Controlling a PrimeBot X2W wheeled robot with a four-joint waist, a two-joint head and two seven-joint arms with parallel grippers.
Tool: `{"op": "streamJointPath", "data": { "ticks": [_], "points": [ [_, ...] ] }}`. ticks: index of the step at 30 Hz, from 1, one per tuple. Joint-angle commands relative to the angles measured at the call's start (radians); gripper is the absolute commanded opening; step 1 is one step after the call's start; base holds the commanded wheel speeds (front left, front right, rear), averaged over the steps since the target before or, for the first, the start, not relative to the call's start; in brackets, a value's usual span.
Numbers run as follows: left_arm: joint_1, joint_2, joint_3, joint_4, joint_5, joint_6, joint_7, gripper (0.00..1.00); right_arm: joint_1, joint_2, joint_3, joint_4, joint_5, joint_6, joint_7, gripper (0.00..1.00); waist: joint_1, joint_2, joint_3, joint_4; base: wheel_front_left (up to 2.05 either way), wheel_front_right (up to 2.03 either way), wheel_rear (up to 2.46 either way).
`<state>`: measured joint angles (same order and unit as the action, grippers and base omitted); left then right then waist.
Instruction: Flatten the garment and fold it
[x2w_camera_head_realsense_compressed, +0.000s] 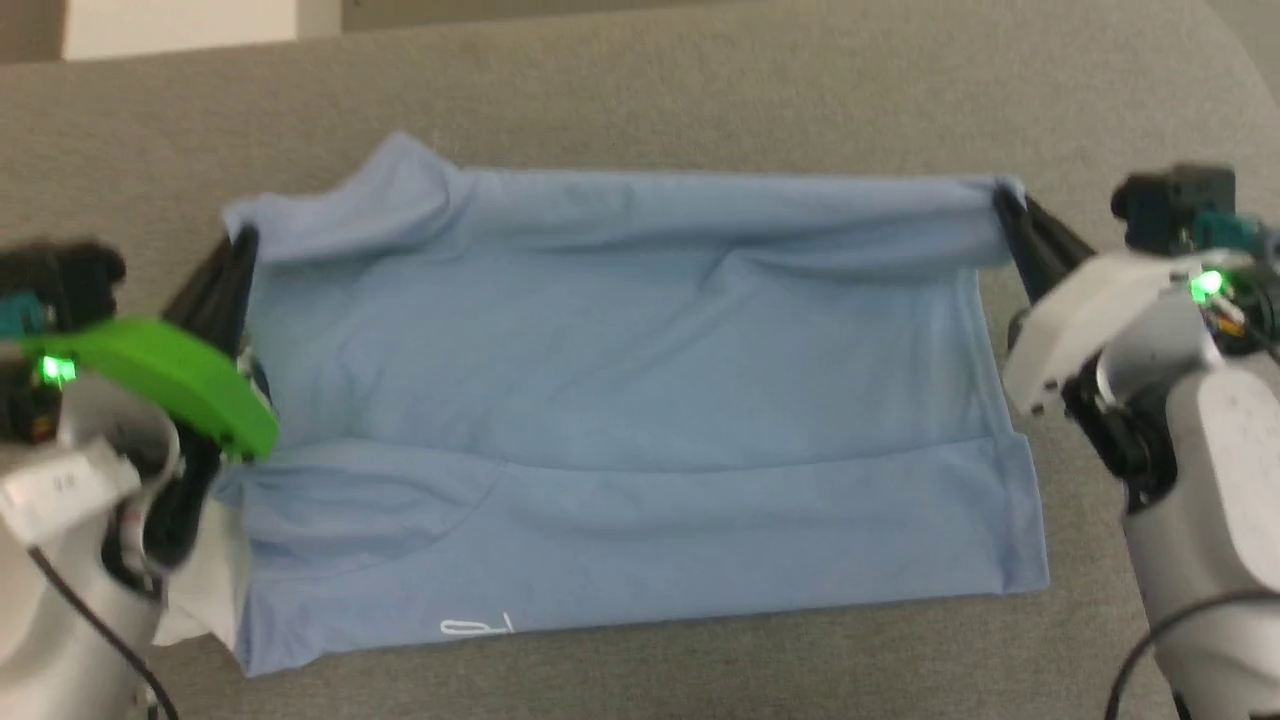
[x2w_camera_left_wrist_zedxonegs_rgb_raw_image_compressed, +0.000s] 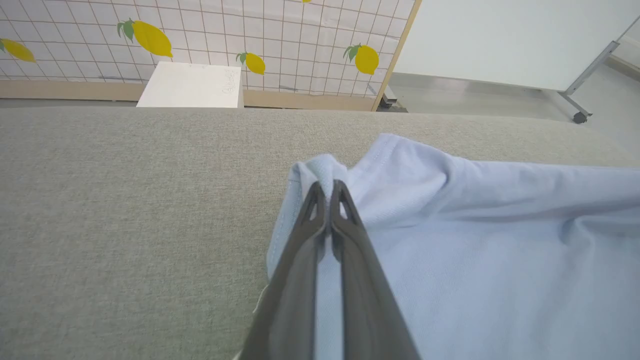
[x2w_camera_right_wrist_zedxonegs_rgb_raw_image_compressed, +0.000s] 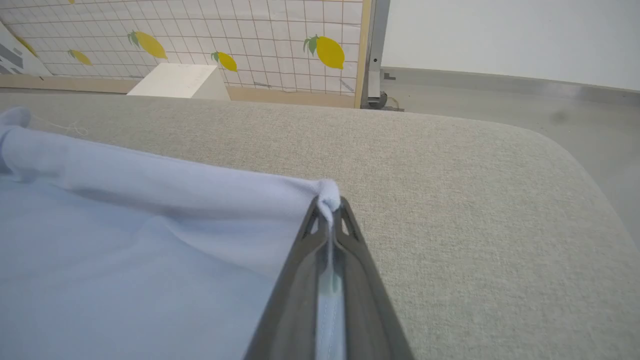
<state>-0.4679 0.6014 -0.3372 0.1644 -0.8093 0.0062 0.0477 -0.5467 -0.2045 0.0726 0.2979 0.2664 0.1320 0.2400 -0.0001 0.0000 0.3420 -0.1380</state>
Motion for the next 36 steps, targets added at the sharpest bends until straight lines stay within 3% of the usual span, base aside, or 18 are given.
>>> {"op": "streamJointPath", "data": {
  "ticks": [1, 8, 14, 25, 26, 27, 28, 36],
  "points": [
    [0.053, 0.008, 0.009, -0.019, -0.016, 0.010, -0.013, 0.00, 0.038, -0.007, -0.001, -0.017, 0.012, -0.001, -0.014, 0.00, 0.0001, 0.0000, -0.094, 0.055, 0.00, 0.00, 0.00],
    [0.316, -0.005, 0.046, -0.120, -0.105, 0.063, -0.042, 0.00, 0.228, -0.028, -0.010, -0.076, 0.051, -0.001, -0.006, 0.00, 0.0001, 0.0000, -0.144, 0.084, 0.00, 0.00, 0.00],
    [0.454, -0.038, 0.047, -0.138, -0.158, 0.077, -0.058, 0.00, 0.333, -0.035, -0.022, -0.084, 0.048, -0.001, 0.044, 0.00, 0.0001, 0.0000, -0.151, 0.100, 0.00, 0.00, 0.00],
    [0.485, -0.090, -0.019, -0.018, -0.166, 0.031, -0.059, 0.00, 0.363, -0.036, 0.000, -0.014, -0.016, -0.001, 0.145, 0.00, 0.0001, 0.0000, -0.144, 0.111, 0.00, 0.00, 0.00],
    [0.481, -0.094, -0.023, -0.004, -0.164, 0.032, -0.059, 0.00, 0.364, -0.032, -0.001, -0.008, -0.015, -0.001, 0.153, 0.16, 0.0001, 0.0000, -0.147, 0.112, 0.00, 0.00, 0.00],
    [0.478, -0.100, -0.029, 0.011, -0.162, 0.033, -0.057, 0.47, 0.366, -0.026, -0.002, -0.003, -0.011, -0.001, 0.164, 0.46, 0.0001, 0.0000, -0.151, 0.112, 0.00, 0.00, 0.00],
    [0.476, -0.105, -0.034, 0.021, -0.163, 0.033, -0.053, 0.97, 0.369, -0.022, 0.000, 0.000, -0.006, -0.001, 0.174, 1.00, 0.0001, 0.0000, -0.155, 0.113, 0.00, 0.00, 0.00],
    [0.468, -0.135, -0.030, 0.014, -0.105, 0.067, -0.156, 1.00, 0.462, 0.017, -0.085, -0.086, 0.038, -0.001, 0.226, 1.00, 0.0001, 0.0000, -0.197, 0.131, 0.00, 0.00, 0.00]
  ]
}}
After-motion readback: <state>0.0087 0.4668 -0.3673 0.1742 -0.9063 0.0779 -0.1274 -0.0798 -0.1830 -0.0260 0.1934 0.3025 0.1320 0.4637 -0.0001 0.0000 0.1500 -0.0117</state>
